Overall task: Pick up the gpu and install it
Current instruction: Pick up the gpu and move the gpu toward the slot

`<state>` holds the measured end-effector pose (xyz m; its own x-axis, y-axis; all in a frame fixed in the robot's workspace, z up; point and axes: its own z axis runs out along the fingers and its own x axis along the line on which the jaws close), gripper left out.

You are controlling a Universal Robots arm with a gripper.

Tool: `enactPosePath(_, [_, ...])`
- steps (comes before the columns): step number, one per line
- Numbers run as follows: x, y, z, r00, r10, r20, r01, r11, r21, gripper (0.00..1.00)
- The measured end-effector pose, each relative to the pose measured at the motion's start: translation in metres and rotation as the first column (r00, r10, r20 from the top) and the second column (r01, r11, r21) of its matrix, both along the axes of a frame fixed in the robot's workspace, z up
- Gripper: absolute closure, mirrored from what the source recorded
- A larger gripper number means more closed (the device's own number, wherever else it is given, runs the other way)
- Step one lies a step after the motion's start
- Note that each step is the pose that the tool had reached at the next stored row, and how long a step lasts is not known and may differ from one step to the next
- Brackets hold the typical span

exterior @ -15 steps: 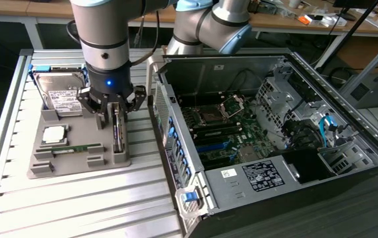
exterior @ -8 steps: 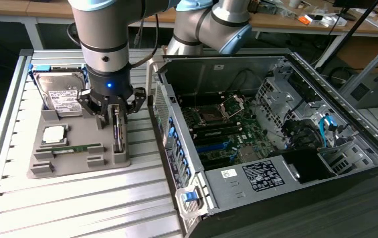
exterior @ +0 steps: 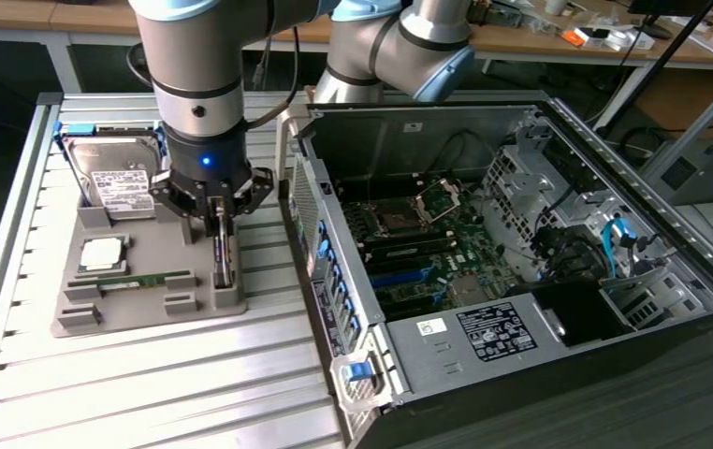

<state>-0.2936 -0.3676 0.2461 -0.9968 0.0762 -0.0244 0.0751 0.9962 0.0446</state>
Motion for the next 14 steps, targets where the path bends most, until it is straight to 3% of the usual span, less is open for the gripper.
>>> enactPosePath(2, [0.0000,0.0000,0.0000,1.0000,0.000,-0.0001,0.000,1.0000,0.0000,0.73])
enactPosePath(14, [0.0000,0.0000,0.0000,1.0000,0.000,0.0000,0.000,1.0000,0.0000,0.73])
